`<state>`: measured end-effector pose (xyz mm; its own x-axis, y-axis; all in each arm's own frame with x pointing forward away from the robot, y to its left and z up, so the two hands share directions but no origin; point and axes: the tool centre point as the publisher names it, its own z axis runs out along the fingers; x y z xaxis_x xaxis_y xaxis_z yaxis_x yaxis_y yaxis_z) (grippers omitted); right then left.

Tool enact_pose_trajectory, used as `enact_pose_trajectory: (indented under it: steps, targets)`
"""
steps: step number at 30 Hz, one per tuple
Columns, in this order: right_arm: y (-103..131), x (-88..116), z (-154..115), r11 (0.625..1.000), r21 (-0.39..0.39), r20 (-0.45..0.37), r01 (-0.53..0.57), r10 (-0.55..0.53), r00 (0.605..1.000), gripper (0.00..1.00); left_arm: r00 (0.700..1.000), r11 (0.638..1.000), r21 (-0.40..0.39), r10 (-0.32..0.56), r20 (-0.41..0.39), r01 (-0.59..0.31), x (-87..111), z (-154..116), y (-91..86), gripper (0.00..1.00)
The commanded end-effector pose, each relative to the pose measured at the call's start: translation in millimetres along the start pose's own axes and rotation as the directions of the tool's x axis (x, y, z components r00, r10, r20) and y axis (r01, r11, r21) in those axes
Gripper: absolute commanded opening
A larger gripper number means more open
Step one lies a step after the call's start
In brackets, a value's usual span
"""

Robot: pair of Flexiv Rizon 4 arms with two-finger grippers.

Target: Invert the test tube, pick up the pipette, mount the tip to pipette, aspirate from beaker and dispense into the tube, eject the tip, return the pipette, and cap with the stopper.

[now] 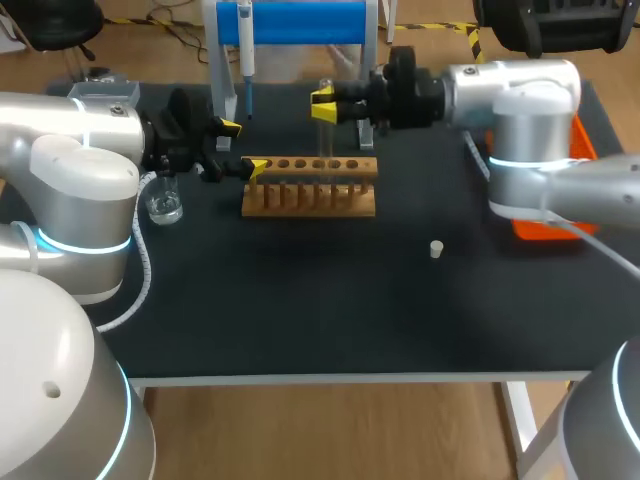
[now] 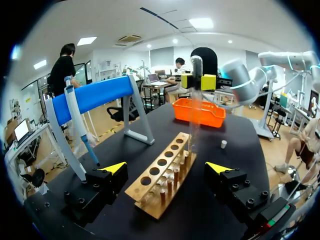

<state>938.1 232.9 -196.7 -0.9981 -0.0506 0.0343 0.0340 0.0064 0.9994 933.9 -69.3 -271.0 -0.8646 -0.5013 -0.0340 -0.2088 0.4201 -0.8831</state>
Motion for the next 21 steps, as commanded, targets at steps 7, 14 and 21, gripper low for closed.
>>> enact_pose_trajectory:
  steps: [7,14,21]
  targets:
    - [12.9,22.0,-20.1,0.999,-0.006,0.056,-0.040,0.040,0.998,0.00,1.000,1.000,-0.002,-0.001,-0.002,0.001,-0.8,0.2,-0.3,1.00]
    - [12.9,22.0,-20.1,0.999,-0.006,0.056,-0.040,0.040,0.998,0.00,1.000,1.000,-0.002,-0.001,-0.002,0.001,-0.8,0.2,-0.3,1.00]
    - [12.9,22.0,-20.1,0.999,-0.006,0.056,-0.040,0.040,0.998,0.00,1.000,1.000,-0.002,-0.001,-0.002,0.001,-0.8,0.2,-0.3,1.00]
